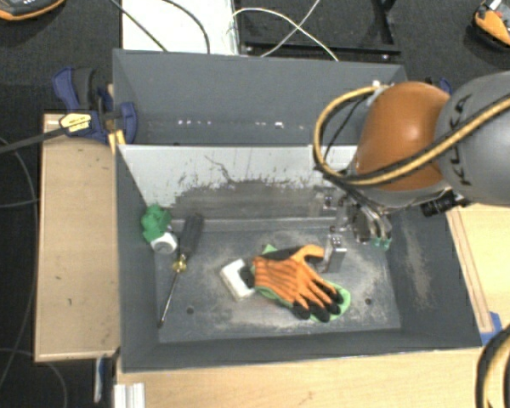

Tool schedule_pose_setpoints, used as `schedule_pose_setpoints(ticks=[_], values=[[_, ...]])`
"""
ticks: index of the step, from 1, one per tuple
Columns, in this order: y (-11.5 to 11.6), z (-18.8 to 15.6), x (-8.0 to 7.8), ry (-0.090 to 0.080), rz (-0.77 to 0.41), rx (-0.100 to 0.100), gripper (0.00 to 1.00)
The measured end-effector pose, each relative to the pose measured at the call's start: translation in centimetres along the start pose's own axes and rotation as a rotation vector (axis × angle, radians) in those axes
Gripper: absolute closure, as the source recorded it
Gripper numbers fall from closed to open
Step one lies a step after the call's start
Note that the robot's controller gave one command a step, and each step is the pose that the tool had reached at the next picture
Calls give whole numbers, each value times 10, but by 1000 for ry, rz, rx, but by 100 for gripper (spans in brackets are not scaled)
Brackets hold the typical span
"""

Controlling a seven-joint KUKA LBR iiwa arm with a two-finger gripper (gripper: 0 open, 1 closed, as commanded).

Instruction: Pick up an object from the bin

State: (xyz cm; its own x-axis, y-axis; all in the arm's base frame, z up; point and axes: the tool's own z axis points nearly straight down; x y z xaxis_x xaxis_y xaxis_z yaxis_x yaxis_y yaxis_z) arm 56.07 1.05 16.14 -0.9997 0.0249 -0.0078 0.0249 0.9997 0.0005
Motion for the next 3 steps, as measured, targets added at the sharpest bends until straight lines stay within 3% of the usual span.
schedule_pose_setpoints(ticks=[1, 2, 3], values=[[15, 94, 12, 14, -158, -3, 0], [39, 90, 49, -6, -113, -1, 0], [15, 91, 10, 7, -158, -3, 100]])
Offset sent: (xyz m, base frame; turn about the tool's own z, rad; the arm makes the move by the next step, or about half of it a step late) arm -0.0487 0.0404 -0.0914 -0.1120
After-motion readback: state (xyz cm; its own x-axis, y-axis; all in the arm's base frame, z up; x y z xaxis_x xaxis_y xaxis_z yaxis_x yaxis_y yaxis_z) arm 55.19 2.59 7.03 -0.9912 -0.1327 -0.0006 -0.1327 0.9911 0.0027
